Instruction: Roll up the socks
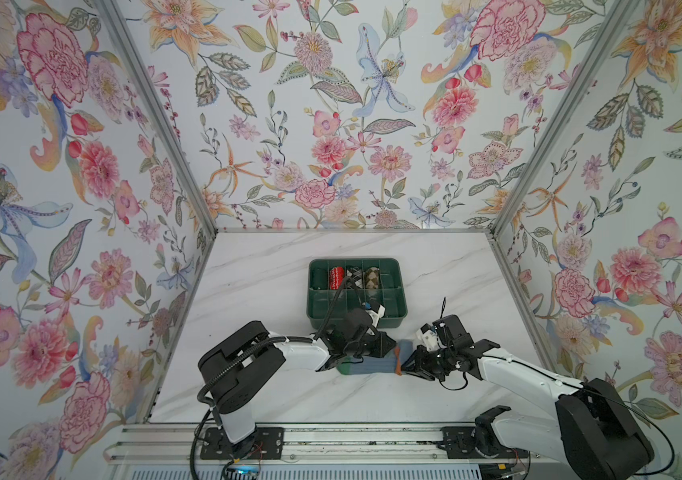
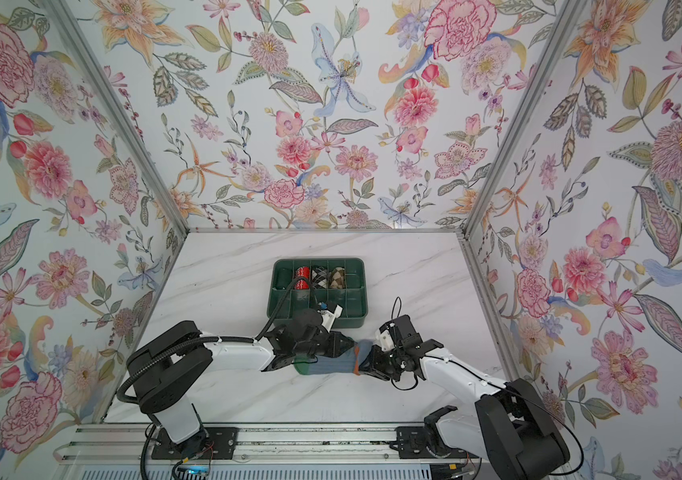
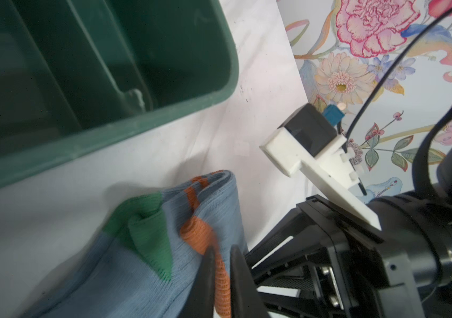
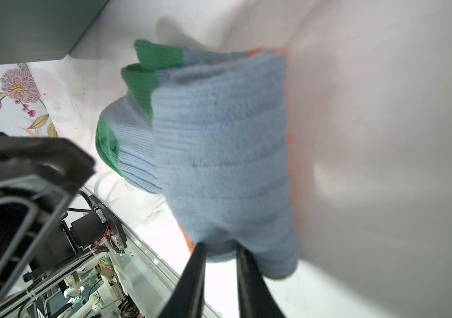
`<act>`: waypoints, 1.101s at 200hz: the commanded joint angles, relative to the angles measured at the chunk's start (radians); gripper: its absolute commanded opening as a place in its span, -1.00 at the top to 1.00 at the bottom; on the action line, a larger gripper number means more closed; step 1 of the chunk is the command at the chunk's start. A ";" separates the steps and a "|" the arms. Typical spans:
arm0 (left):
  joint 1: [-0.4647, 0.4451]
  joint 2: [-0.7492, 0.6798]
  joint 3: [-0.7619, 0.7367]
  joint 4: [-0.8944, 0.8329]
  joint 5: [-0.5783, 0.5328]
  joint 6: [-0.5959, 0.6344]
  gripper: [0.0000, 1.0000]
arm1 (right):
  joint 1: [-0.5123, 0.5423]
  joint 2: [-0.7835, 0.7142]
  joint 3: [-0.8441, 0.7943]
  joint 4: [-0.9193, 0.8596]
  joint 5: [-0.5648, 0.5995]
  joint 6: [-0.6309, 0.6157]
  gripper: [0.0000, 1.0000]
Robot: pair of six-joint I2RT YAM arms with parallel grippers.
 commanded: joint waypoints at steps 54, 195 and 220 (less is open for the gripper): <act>0.007 -0.133 0.015 -0.439 -0.133 0.182 1.00 | 0.031 -0.093 0.186 -0.268 0.241 -0.070 0.20; 0.007 -0.241 -0.050 -0.616 -0.174 0.292 1.00 | 0.475 0.336 0.573 -0.558 0.774 0.125 0.13; 0.014 -0.258 -0.073 -0.613 -0.163 0.302 1.00 | 0.510 0.372 0.607 -0.591 0.837 0.164 0.14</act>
